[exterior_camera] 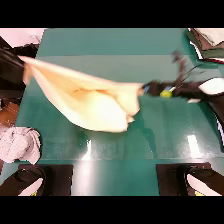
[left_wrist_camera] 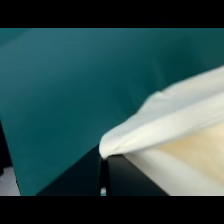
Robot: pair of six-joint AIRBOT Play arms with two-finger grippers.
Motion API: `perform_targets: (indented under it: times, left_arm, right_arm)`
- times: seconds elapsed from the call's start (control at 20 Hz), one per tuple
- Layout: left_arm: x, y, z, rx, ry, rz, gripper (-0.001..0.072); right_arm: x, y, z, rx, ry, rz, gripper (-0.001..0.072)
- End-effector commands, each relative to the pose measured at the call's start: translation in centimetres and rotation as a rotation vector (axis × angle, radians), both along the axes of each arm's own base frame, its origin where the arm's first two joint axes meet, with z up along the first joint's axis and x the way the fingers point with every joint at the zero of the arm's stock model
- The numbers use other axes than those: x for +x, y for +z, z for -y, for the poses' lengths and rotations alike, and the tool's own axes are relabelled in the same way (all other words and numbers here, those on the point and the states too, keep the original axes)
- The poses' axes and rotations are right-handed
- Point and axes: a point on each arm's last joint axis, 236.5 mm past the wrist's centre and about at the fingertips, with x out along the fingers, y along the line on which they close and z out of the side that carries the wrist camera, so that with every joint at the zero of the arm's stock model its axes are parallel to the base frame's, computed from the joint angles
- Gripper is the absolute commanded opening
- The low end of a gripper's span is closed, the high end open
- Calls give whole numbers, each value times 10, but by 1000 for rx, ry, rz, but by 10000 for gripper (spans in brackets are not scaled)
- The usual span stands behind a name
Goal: Fold the shirts.
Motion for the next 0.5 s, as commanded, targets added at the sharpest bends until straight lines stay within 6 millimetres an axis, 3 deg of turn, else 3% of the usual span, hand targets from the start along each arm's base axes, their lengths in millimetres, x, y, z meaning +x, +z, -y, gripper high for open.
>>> perform_targets:
  times: [0.0,0.1,0.25,0.35,0.45]
  left_arm:
    - [-14,93,-13,-54,27,250,23]
    - [-31,130,-15,-93,16,338,23]
    - [-68,188,-9,-187,-44,477,22]
    - [-98,221,9,-268,-145,557,22]
    - [-126,240,33,-334,-273,592,22]
  right_arm:
    - [2,146,51,1,-116,327,17]
    - [-15,208,72,-74,-163,465,17]
    - [-54,284,102,-217,-266,638,17]
    - [-86,324,123,-301,-349,714,17]
    - [-112,349,136,-368,-408,759,17]
